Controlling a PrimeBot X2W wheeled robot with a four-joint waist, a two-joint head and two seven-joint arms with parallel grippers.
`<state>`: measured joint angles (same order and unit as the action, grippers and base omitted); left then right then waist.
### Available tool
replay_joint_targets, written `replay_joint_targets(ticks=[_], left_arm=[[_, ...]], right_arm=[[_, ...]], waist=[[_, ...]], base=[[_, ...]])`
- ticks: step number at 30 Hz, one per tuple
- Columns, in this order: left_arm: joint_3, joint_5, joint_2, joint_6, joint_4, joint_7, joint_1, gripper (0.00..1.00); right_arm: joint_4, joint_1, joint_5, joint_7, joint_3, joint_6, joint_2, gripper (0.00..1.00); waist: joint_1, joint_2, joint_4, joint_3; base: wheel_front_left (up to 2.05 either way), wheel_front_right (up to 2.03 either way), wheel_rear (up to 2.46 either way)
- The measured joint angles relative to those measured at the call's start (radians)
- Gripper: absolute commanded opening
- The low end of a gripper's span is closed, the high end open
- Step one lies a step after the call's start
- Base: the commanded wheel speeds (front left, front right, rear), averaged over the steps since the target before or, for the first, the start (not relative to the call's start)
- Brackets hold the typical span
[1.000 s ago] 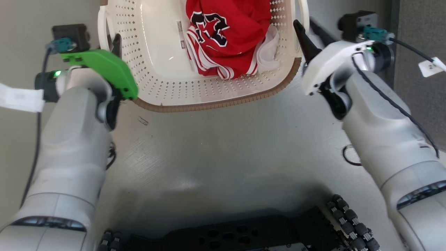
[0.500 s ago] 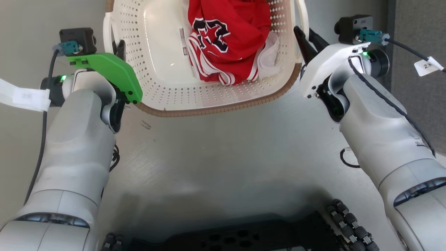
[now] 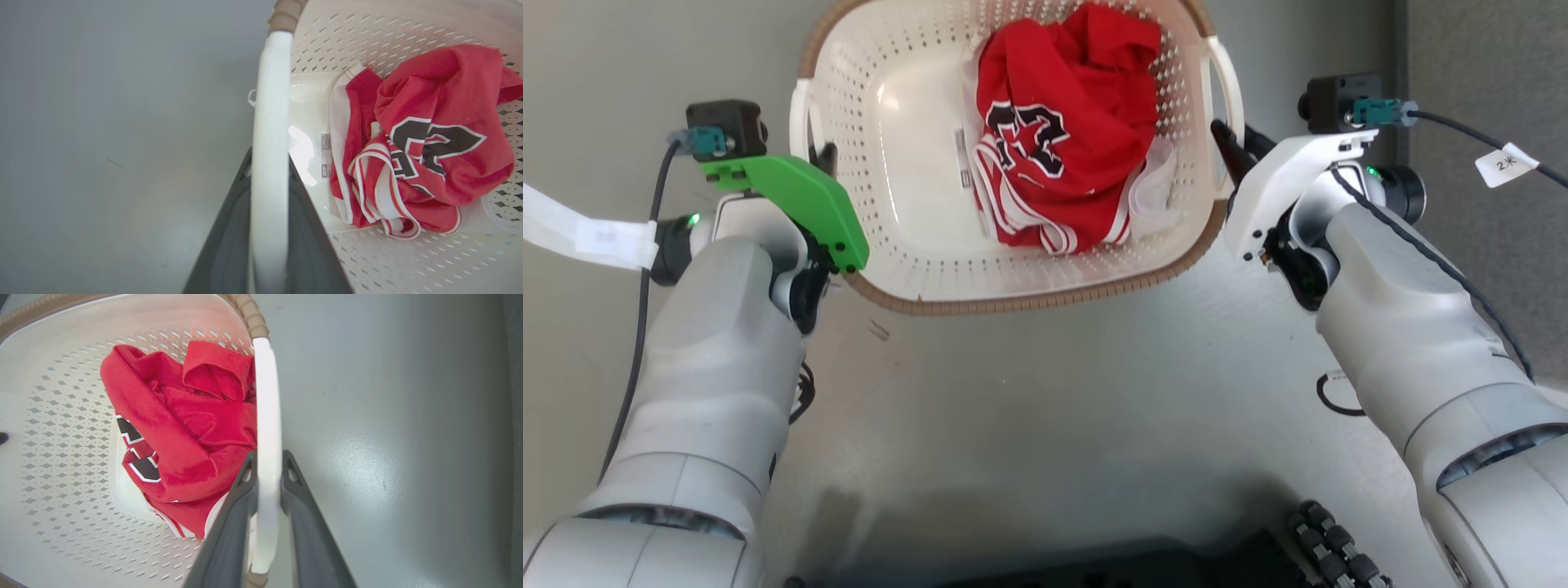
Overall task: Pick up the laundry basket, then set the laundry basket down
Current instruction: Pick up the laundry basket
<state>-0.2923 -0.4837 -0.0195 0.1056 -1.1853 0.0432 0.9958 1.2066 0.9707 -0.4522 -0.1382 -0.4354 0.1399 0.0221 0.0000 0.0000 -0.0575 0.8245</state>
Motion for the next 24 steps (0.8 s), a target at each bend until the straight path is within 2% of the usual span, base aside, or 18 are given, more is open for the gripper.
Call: replay_joint_targets(ticks=[24], left_arm=[[-0.040, -0.130, -0.005, 0.018, -0.069, -0.174, -0.123, 0.00]], right_arm=[[0.044, -0.113, -0.056, 0.137, -0.040, 0.005, -0.014, 0.00]], waist=[[0.0000, 0.0000, -0.001, -0.266]], base=[[0.00, 0.00, 0.00]])
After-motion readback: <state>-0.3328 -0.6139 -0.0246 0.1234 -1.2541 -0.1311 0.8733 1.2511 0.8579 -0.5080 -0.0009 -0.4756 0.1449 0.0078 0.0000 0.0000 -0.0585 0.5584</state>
